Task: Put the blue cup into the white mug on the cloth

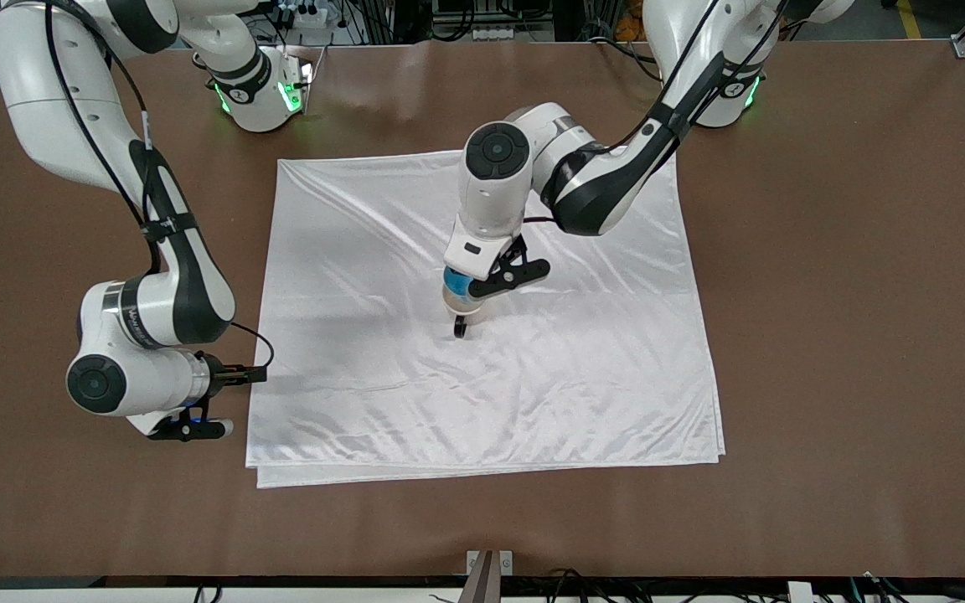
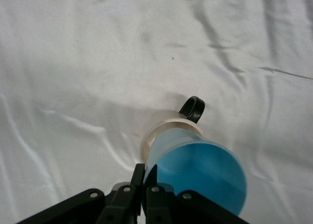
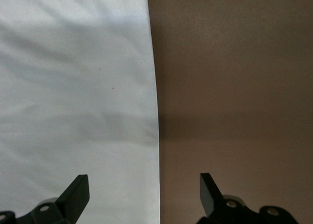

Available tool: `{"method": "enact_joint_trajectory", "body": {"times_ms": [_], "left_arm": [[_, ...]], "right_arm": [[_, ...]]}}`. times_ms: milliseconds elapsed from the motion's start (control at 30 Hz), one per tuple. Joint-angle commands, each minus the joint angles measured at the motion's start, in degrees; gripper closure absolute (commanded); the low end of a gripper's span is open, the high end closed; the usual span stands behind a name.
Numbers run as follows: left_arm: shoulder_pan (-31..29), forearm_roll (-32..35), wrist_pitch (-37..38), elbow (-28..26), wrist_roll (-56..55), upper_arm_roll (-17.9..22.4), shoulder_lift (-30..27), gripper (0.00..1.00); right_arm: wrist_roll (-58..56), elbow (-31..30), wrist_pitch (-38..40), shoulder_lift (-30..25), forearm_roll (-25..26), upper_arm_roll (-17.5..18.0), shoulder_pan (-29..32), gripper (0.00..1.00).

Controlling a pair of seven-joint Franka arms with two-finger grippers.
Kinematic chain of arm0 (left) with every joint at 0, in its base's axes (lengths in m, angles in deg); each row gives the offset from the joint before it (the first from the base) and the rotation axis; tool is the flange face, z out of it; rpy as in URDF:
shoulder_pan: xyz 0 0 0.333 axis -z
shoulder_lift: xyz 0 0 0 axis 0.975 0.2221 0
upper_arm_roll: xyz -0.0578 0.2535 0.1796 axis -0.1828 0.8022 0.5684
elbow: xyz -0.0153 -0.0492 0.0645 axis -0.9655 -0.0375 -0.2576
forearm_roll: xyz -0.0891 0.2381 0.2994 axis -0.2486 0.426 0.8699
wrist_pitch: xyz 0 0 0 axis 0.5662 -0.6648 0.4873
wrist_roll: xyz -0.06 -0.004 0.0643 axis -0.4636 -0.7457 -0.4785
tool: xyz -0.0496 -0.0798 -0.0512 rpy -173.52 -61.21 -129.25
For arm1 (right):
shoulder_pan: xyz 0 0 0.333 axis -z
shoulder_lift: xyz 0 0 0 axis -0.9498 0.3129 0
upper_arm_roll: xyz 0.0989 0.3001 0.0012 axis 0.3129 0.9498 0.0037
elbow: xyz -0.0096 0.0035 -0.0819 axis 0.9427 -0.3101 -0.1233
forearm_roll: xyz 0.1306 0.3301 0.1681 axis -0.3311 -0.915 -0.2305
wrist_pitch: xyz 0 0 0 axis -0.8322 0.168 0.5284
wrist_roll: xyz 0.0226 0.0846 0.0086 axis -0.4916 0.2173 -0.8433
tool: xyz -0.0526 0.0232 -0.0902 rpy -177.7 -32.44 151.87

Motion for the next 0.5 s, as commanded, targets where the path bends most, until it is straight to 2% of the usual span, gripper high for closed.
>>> {"method": "enact_joint_trajectory", "body": {"times_ms": [0,200,467], "left_arm": [[0.83,1.44,-0.81,1.83,-1.58,0.57,1.64,1.00],[0.92,1.44,-2.75,1.83,-2.81,0.57,2.79,1.00],[3.47,1.88,-3.36,1.74,-3.60,2.41,3.67,1.00]], "right_arm": [[-0.06,-7.21,-1.66,-5.80,0.59,0.71,1.18,0.00],[0.46,-17.41,-5.61,-13.45,0.23,0.71,1.18,0.00],[1.17,-24.27,-4.56,-21.19,0.15,0.89,0.83,0.00]]}}
